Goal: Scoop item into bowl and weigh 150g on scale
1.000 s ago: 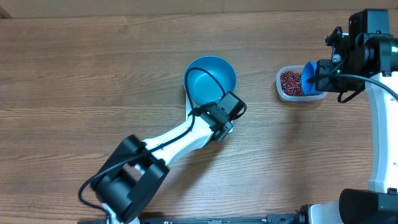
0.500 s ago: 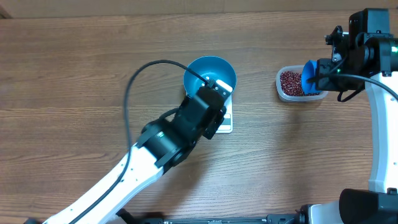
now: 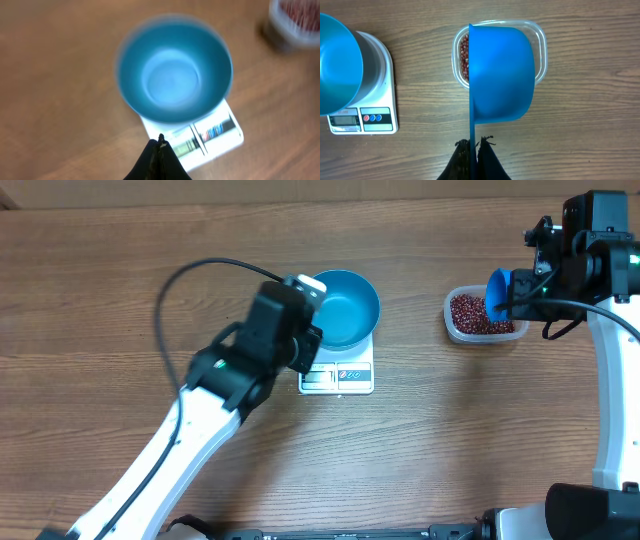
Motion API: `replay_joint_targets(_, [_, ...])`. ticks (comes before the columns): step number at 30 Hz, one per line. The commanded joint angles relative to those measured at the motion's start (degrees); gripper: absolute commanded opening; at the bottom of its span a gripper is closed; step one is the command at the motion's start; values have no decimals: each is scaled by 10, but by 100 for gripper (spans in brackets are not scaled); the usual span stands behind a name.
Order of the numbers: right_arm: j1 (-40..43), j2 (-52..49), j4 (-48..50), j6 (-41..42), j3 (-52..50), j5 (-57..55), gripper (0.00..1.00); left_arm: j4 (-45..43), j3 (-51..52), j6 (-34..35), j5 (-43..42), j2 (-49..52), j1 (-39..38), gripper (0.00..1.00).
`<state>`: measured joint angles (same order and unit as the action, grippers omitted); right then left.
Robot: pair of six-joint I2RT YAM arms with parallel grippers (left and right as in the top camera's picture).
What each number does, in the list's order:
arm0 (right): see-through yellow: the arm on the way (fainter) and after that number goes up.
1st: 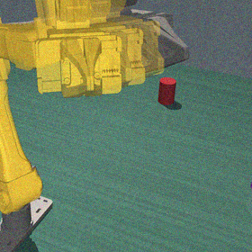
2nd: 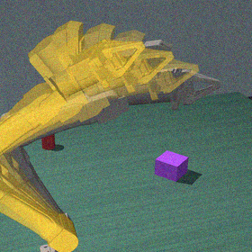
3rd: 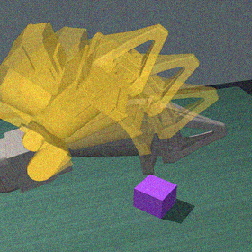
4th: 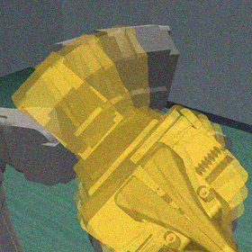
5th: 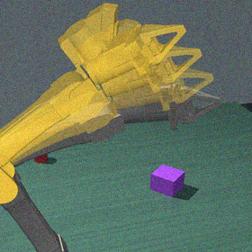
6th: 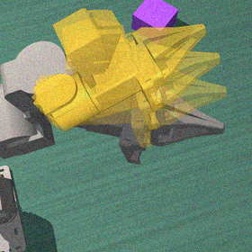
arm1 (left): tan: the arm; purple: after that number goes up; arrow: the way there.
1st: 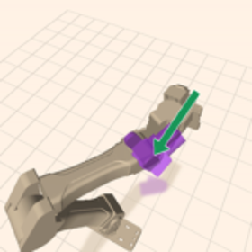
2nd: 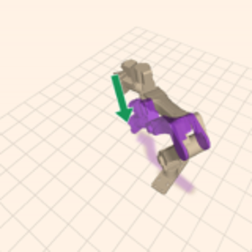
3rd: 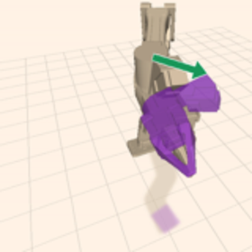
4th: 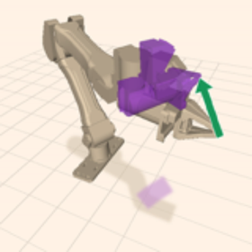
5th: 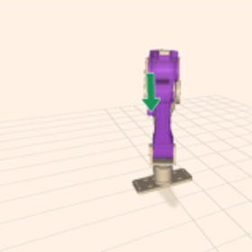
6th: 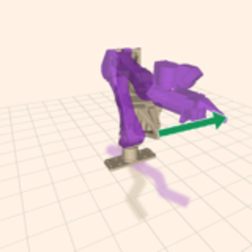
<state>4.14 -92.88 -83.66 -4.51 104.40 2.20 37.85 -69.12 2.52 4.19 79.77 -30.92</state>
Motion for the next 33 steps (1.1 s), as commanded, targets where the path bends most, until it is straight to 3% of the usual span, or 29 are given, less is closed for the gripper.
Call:
replay_joint_targets(1, [1, 14, 9, 0, -2, 5, 4, 38, -6, -34, -41, 76, -25, 4])
replay_joint_targets(9, [1, 14, 9, 0, -2, 5, 4, 42, -6, -95, -38, 173, -73, 4])
replay_joint_targets(24, [1, 13, 18, 0, -2, 5, 4, 65, -4, -157, 33, 196, -87, 4])
replay_joint_targets(30, [1, 13, 19, 0, -2, 5, 4, 77, -4, -158, 32, 196, -87, 4])
replay_joint_targets(33, [1, 13, 17, 0, -2, 5, 4, 97, -12, -118, 31, 194, -88, 4])
